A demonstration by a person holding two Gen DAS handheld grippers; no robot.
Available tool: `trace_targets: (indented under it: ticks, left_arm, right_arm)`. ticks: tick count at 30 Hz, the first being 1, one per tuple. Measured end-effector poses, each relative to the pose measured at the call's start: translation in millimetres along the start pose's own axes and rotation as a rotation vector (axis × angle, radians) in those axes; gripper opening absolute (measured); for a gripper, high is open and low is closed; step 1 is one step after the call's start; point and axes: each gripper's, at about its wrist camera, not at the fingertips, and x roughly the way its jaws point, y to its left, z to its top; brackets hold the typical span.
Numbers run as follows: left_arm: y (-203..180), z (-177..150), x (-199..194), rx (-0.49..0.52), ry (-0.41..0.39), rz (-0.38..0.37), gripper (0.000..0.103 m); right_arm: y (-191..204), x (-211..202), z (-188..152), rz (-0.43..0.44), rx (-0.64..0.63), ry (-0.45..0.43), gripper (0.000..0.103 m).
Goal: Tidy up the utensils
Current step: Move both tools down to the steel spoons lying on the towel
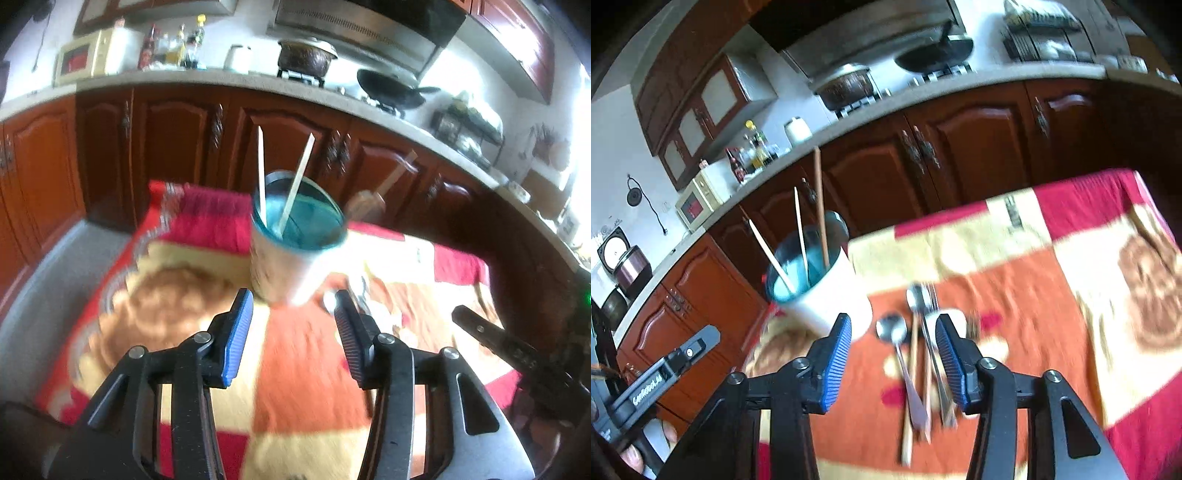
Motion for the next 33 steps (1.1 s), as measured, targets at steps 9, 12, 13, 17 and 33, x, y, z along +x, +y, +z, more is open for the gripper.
trace_targets:
  ticks: [9, 12, 13, 17, 33]
  left_arm:
    - [-31, -16, -3, 0.018, 0.117, -0.04, 0.045]
    - [-37, -19, 4, 0.027, 0.143, -0.044, 0.045]
    - [-39, -21, 7, 0.027, 0.151, -0.045, 0.045]
    - [-44, -24, 28, 0.012, 0.195, -0.045, 0.045]
    - [-72, -19, 164, -0.068, 0.417, -0.058, 0.034]
  right_arm:
    - [-18, -14, -19, 0.039, 0.048, 0.074, 0.036]
    - [-18, -12, -18, 0.056, 0.048, 0.088, 0.036]
    - [-18, -11, -17, 0.061, 0.04, 0.094, 0.036]
    - [-20, -2, -9, 0.083, 0.01, 0.124, 0.036]
    - [-69, 135, 58, 0.167, 0.052, 0.374, 0.036]
